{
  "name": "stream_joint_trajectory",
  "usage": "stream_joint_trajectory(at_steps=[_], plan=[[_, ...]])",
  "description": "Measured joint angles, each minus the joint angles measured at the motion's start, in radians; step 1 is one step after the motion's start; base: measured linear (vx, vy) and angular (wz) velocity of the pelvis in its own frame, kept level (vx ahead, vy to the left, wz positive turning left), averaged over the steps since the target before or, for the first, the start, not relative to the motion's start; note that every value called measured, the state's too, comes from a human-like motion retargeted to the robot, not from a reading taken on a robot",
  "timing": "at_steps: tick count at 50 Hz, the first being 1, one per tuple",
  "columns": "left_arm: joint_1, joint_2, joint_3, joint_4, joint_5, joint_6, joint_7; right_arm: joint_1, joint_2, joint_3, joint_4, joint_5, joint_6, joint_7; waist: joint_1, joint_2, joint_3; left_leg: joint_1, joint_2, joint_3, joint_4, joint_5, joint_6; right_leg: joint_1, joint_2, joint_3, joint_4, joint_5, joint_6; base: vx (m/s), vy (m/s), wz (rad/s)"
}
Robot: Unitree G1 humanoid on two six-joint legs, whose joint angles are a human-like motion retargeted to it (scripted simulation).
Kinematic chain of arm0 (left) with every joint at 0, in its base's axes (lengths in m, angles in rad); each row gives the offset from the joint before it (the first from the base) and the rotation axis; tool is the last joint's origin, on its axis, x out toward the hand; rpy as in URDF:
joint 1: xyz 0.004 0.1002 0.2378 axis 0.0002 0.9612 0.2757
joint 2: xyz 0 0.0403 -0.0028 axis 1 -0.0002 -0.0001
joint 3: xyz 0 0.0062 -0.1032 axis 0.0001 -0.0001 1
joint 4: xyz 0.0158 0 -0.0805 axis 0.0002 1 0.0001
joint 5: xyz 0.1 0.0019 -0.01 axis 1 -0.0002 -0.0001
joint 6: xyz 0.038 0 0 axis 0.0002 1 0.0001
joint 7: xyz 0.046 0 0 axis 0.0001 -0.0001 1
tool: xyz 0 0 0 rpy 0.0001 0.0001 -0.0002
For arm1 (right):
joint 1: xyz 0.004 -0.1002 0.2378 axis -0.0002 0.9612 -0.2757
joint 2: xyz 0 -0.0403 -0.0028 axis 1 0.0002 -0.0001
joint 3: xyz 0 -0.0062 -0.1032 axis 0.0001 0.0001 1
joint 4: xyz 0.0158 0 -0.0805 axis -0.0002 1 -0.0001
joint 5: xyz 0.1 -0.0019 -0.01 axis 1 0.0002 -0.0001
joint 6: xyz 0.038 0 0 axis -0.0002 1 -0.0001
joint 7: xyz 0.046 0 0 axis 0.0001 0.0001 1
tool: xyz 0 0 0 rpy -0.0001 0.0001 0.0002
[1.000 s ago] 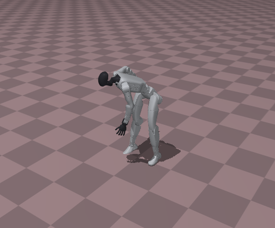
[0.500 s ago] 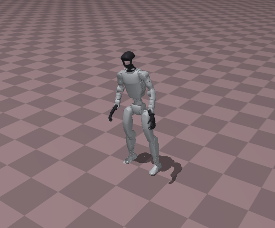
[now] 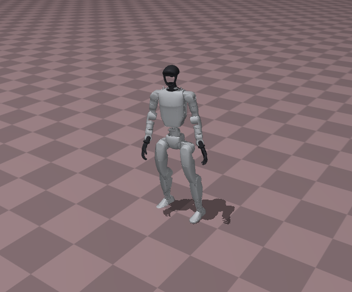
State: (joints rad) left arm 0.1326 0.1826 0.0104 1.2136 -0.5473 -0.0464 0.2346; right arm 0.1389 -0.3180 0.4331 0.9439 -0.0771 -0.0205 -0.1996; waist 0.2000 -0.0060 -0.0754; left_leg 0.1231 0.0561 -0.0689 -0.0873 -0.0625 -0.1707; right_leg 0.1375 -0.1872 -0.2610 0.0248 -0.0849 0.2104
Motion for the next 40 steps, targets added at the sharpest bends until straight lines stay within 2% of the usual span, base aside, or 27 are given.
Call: stream_joint_trajectory(at_steps=[5,12,15,17,19,28,31,35,40], plan=[[0.022,0.027,-0.057,-0.078,-0.03,-0.019,-0.012,0.0,0.011,-0.006,0.011,0.023,-0.004,-0.013,-0.015,-0.019,0.009,0.0,-0.001,-0.001,0.01,-0.007,0.006,0.001,-0.003,-0.008,0.011,-0.008,-0.003,0.0,0.0,0.0],[0.001,0.065,-0.103,-0.093,0.029,-0.018,-0.006,-0.002,0.017,-0.012,0.047,0.016,0.007,-0.019,-0.018,-0.039,0.018,0.015,-0.003,0.008,0.003,-0.005,0.005,0.012,-0.003,0.006,0.0,-0.004,0.003,0.0,0.0,0.0],[-0.008,0.073,-0.101,-0.094,0.059,-0.015,-0.001,0.004,0.005,-0.019,0.028,-0.002,0.008,-0.006,-0.02,-0.044,0.023,0.013,-0.005,0.014,0.009,-0.008,0.008,0.008,-0.004,0.013,0.001,-0.003,0.004,0.0,0.0,0.0],[-0.009,0.072,-0.088,-0.1,0.085,-0.014,-0.008,0.014,-0.013,-0.028,-0.012,-0.016,0.0,0.025,-0.025,-0.047,0.019,-0.03,-0.006,0.034,0.08,-0.056,0.033,-0.03,-0.015,0.004,0.057,-0.031,-0.003,0.0,0.0,0.0],[-0.017,0.072,-0.083,-0.11,0.09,-0.014,0.003,0.005,-0.027,-0.018,-0.045,-0.042,0.007,0.028,-0.02,-0.049,0.035,0.002,-0.007,0.022,0.021,-0.012,0.011,-0.005,-0.007,0.022,0.006,-0.002,0.006,-0.02,0.0,-0.2],[-0.018,0.076,-0.058,-0.207,0.105,-0.028,0.015,-0.14,-0.068,0.083,-0.198,-0.143,-0.007,0.059,0.003,-0.062,0.089,-0.03,-0.003,0.047,0.009,0.0,0.013,-0.059,-0.001,0.053,0.006,0.019,0.003,-0.06,0.01,-0.12],[-0.025,0.089,-0.065,-0.257,0.094,-0.039,0.02,-0.242,-0.039,0.115,-0.194,-0.133,-0.011,0.036,0.019,-0.073,0.134,-0.057,0.002,0.047,0.002,0.013,0.009,-0.091,0.004,0.058,0.004,0.033,-0.001,-0.14,-0.01,-0.03],[-0.047,0.113,-0.079,-0.333,0.062,-0.054,0.023,-0.408,0.04,0.119,-0.114,-0.087,-0.002,-0.014,0.044,-0.089,0.227,-0.119,0.011,0.04,0.001,0.036,0.001,-0.155,0.013,0.058,0.009,0.059,-0.006,-0.21,-0.03,0.1],[-0.089,0.148,-0.115,-0.466,-0.007,-0.077,0.026,-0.65,0.121,0.083,0.029,-0.027,0.023,-0.093,0.083,-0.088,0.412,-0.238,0.028,0.004,0.003,0.082,-0.015,-0.274,0.026,0.037,0.044,0.093,-0.012,-0.28,-0.05,0.35]])
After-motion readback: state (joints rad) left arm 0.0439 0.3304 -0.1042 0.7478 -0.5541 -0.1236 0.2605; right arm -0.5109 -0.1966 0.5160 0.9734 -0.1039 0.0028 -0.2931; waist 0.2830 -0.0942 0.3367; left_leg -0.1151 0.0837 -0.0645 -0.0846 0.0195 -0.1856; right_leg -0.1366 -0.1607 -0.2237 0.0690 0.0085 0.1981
